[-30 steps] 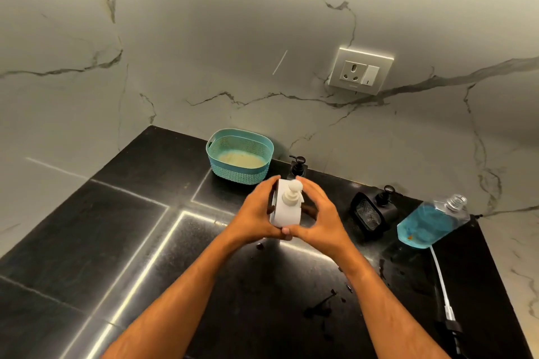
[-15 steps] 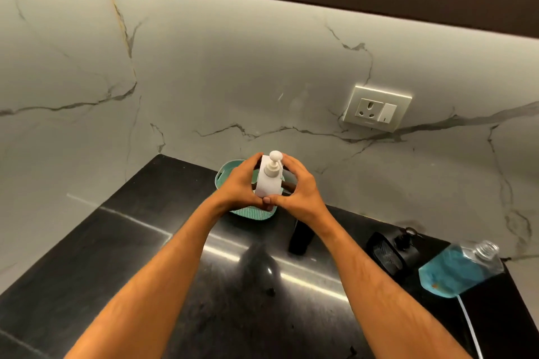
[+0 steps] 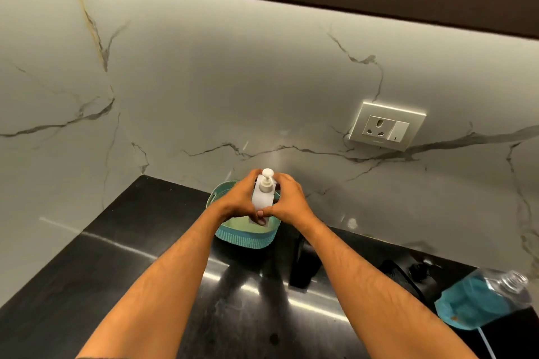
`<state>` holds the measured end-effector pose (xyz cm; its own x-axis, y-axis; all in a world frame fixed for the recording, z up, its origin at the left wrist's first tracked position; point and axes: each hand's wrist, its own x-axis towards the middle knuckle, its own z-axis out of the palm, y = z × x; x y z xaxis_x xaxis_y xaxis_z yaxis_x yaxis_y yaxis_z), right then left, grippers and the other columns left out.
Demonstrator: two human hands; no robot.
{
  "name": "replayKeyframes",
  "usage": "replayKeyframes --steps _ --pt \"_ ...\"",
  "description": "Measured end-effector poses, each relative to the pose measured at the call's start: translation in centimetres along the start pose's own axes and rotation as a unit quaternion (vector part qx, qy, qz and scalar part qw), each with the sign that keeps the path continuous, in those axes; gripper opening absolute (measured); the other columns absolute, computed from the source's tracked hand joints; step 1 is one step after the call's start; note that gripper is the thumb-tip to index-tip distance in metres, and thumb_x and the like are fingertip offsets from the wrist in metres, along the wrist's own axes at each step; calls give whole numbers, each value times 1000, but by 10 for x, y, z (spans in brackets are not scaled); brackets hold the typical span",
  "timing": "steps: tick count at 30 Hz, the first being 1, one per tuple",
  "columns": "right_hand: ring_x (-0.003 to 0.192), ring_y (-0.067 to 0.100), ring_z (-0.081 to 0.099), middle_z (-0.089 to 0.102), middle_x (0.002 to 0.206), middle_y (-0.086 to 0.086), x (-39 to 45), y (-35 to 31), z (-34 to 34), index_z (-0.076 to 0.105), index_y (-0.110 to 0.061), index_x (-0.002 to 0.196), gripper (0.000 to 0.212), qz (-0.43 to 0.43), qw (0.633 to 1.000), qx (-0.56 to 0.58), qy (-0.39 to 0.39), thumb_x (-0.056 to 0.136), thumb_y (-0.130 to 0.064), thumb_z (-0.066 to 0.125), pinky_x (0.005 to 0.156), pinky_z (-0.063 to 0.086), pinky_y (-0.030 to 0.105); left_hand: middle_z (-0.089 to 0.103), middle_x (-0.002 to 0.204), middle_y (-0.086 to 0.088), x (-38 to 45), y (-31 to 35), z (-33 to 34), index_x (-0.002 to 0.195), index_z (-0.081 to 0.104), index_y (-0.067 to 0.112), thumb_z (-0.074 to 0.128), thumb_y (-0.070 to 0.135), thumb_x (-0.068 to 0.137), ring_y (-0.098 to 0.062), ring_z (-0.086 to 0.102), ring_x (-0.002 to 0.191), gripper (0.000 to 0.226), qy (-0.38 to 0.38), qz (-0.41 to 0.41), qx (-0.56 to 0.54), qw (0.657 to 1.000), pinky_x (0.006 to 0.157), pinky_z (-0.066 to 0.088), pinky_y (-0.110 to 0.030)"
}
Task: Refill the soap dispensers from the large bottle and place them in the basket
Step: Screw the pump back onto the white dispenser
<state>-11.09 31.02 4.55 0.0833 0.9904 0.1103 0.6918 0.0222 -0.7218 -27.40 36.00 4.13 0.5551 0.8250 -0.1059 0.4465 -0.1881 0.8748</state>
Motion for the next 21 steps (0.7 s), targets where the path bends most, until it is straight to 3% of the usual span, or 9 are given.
replayKeyframes --steps 5,10,17,21 --pt "100 21 64 68 109 4 10 7 5 68 -11 111 67 57 995 -66 -56 52 -14 99 81 54 32 60 132 -2 14 -24 16 148 37 19 99 -4 52 -23 61 122 116 -31 -13 31 999 98 59 -43" --pt "97 23 68 72 105 7 10 10 13 71 -9 104 62 95 989 -94 -64 50 -15 100 81 59 37 59 132 1 20 -33 22 149 35 21 95 -6 59 -18 61 120 111 -60 -29 19 998 93 58 -34" --pt "101 30 68 71 108 13 7 9 22 68 -7 103 58 112 984 -122 -61 58 -26 99 86 58 42 59 128 -4 18 -45 25 148 38 28 74 -17 77 -18 61 113 91 -86 -67 -27 994 78 56 -24" --pt "102 31 67 72 110 14 6 10 22 69 -7 105 51 112 985 -119 -59 64 -22 96 85 56 39 62 128 -6 20 -45 26 145 42 26 77 -15 75 -24 64 116 88 -76 -70 -21 994 85 61 -34"
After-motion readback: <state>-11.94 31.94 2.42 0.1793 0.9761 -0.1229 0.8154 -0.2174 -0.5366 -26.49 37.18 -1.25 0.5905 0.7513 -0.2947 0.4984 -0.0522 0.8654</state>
